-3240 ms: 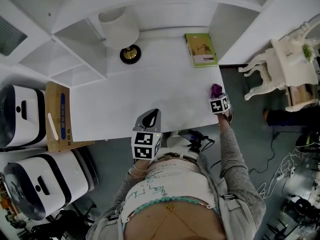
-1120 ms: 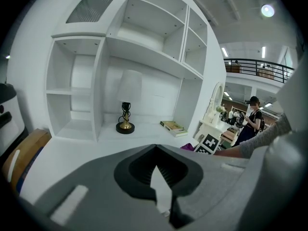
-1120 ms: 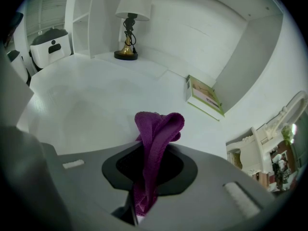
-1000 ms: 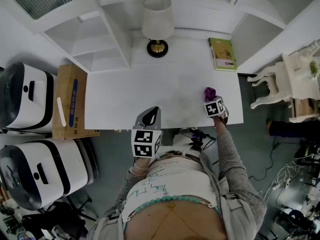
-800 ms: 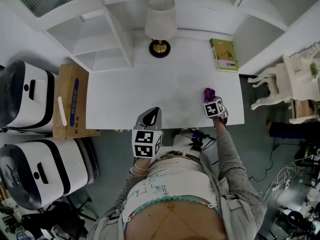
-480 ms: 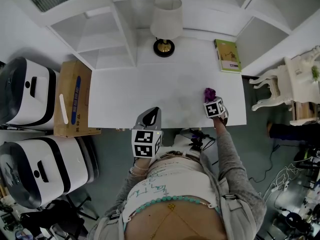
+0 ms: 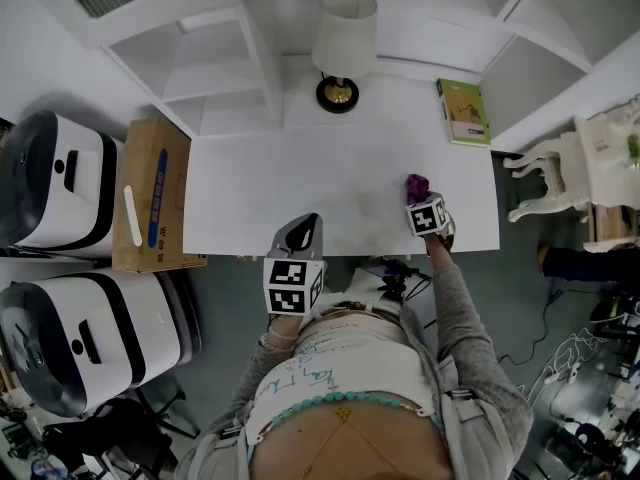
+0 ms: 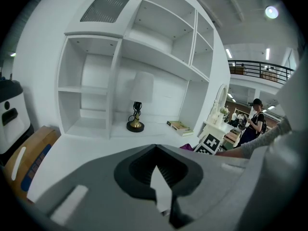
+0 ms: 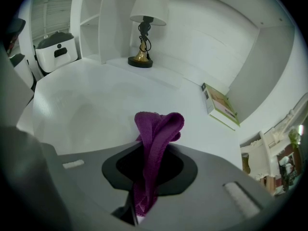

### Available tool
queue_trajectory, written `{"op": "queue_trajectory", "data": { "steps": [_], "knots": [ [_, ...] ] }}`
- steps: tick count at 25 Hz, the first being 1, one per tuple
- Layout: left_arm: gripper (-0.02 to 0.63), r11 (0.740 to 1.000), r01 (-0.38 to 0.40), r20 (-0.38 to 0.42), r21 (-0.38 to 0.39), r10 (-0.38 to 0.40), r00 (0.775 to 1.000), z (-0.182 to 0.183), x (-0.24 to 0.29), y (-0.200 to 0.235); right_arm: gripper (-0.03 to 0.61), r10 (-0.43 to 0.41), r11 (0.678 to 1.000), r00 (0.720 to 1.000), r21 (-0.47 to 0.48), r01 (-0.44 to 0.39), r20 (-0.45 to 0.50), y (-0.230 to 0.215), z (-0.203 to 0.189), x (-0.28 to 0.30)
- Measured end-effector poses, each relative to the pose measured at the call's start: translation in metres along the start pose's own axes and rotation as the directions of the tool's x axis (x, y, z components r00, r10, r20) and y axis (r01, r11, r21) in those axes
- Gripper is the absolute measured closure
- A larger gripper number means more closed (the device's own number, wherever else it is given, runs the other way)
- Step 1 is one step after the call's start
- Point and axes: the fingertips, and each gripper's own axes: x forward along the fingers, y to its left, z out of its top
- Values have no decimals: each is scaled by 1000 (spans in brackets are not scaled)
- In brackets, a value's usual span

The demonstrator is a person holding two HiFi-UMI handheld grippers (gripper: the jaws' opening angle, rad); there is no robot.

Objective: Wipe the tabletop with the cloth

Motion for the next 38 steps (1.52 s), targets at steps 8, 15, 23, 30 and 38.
{"op": "queue_trajectory", "data": {
  "steps": [8,15,23,30,38],
  "knots": [
    [609,1000,-3,-3,4,3,1000,1,-1,7,502,29,999,999,-42,-28,13,20,13,1],
    [609,1000,-20,-1,-9,20,1000,-1,-5,20,502,58,997,998,-59,-57,24,38,24,4],
    [609,999,-31,-4,-14,31,1000,-3,-12,32,502,110,991,993,-79,-107,36,66,41,6],
    [609,999,-40,-1,-17,40,999,-5,-20,46,502,146,984,988,-107,-140,46,93,57,5],
    [609,999,-47,1,-25,47,999,-9,-28,60,502,170,978,984,-134,-162,45,118,70,6]
  ]
}}
